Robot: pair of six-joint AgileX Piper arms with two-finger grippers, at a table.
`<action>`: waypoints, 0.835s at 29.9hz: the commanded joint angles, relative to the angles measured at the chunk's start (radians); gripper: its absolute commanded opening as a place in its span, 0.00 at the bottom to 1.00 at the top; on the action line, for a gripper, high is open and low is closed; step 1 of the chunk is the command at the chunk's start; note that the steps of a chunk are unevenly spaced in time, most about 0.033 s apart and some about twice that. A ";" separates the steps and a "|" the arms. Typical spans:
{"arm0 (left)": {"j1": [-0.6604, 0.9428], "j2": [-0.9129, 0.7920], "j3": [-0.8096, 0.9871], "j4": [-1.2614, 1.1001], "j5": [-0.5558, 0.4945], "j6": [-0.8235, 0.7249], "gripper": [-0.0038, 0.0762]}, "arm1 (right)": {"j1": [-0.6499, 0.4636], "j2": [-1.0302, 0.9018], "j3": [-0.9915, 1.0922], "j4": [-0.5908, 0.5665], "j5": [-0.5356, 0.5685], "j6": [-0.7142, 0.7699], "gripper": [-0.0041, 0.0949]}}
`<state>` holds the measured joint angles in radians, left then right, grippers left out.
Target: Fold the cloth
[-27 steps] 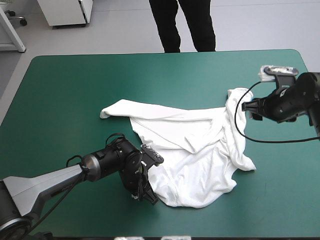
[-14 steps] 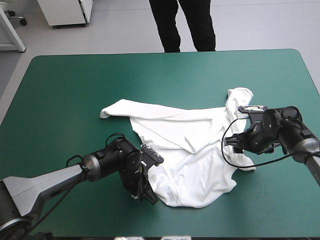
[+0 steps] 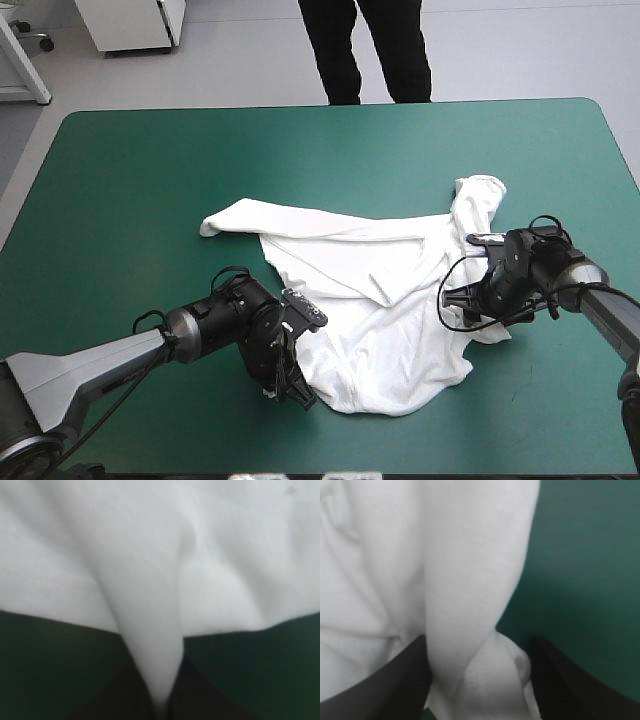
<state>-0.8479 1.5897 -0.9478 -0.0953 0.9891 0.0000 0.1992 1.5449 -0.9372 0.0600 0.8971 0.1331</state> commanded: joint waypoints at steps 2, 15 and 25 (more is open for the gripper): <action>-0.010 0.023 0.013 -0.024 -0.087 0.000 0.04 | 0.002 0.028 -0.013 0.000 -0.001 -0.005 0.47; 0.020 -0.109 -0.115 0.179 0.055 -0.055 0.04 | 0.002 -0.128 -0.106 -0.011 0.085 -0.001 0.02; 0.259 -0.302 -0.534 0.273 0.160 -0.050 0.04 | 0.002 -0.265 -0.443 -0.029 0.246 -0.037 0.02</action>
<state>-0.6477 1.3592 -1.3409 0.1563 1.1490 -0.0437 0.2058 1.3300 -1.2624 0.0412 1.1249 0.1181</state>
